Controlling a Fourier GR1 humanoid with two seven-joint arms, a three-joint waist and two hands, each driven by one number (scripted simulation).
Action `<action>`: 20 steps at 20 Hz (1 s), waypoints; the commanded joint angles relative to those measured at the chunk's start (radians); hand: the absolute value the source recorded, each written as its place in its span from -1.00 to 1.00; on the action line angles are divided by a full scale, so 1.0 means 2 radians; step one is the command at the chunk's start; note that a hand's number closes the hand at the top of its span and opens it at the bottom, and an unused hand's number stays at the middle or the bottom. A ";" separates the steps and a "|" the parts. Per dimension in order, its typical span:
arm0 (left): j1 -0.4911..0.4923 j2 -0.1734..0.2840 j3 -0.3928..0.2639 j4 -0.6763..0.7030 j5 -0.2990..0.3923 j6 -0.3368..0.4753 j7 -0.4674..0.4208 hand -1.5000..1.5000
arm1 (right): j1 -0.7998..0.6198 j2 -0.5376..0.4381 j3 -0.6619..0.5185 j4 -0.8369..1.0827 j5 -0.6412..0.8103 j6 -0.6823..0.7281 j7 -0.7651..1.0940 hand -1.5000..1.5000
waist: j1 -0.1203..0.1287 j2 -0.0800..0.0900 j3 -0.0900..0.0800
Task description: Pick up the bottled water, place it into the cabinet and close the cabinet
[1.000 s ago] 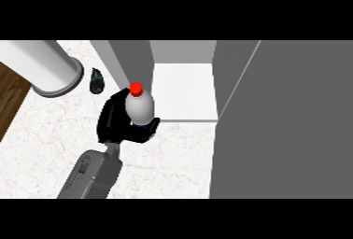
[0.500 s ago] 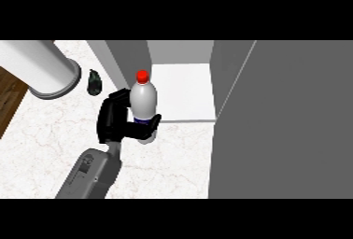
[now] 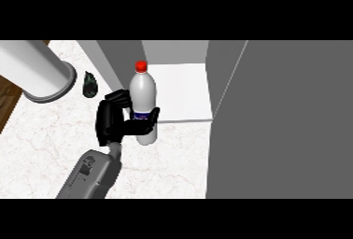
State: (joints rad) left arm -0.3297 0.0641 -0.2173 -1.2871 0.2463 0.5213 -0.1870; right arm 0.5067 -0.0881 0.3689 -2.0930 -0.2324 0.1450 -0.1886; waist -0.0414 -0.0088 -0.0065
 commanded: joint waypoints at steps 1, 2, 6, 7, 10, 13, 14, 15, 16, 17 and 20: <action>-0.154 0.004 -0.001 0.082 -0.038 0.020 0.054 1.00 | 0.004 -0.004 0.000 0.010 -0.001 0.005 -0.004 -1.00 | -0.030 0.013 0.005; -0.149 0.009 -0.005 0.085 -0.036 0.013 0.054 1.00 | 0.001 -0.004 0.007 0.016 0.004 0.007 -0.003 -1.00 | -0.033 0.014 0.004; -0.143 0.018 -0.012 0.087 -0.052 0.030 0.051 1.00 | 0.003 -0.005 0.014 0.003 0.003 0.009 -0.001 -1.00 | -0.038 0.014 0.004; -0.141 0.019 -0.017 0.094 -0.063 0.040 0.045 1.00 | -0.008 -0.003 0.004 0.014 0.004 0.008 -0.006 -1.00 | -0.036 0.015 0.004; -0.137 0.037 -0.009 0.098 -0.063 0.042 0.045 1.00 | 0.000 -0.012 0.006 0.008 0.000 0.013 0.003 -1.00 | -0.041 0.017 0.004; -0.141 0.049 -0.032 0.103 -0.100 0.070 0.060 1.00 | -0.007 -0.009 0.005 0.010 -0.001 0.014 -0.001 -1.00 | -0.041 0.016 0.005; -0.135 0.045 -0.032 0.115 -0.105 0.081 0.051 1.00 | -0.008 -0.013 -0.003 0.017 -0.009 0.020 -0.004 -1.00 | -0.043 0.018 0.004; -0.141 0.052 -0.036 0.116 -0.112 0.082 0.061 1.00 | -0.012 -0.007 0.001 0.017 -0.007 0.013 0.001 -1.00 | -0.040 0.018 0.004; -0.135 0.055 -0.037 0.130 -0.120 0.089 0.059 1.00 | 0.001 -0.014 0.005 0.009 -0.002 0.021 -0.011 -1.00 | -0.041 0.016 0.004; -0.141 0.058 -0.037 0.127 -0.121 0.091 0.066 1.00 | 0.008 -0.017 0.004 0.009 -0.007 0.026 -0.014 -1.00 | -0.046 0.016 0.004; -0.144 0.059 -0.043 0.144 -0.134 0.104 0.070 1.00 | -0.003 -0.008 0.010 0.017 0.002 0.019 -0.016 -1.00 | -0.042 0.017 0.004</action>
State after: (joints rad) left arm -0.3484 0.1668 -0.3653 -1.2412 0.0009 0.7748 -0.1443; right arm 0.4975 -0.1076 0.3768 -2.0639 -0.2377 0.1804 -0.2070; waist -0.0930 -0.0085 0.0060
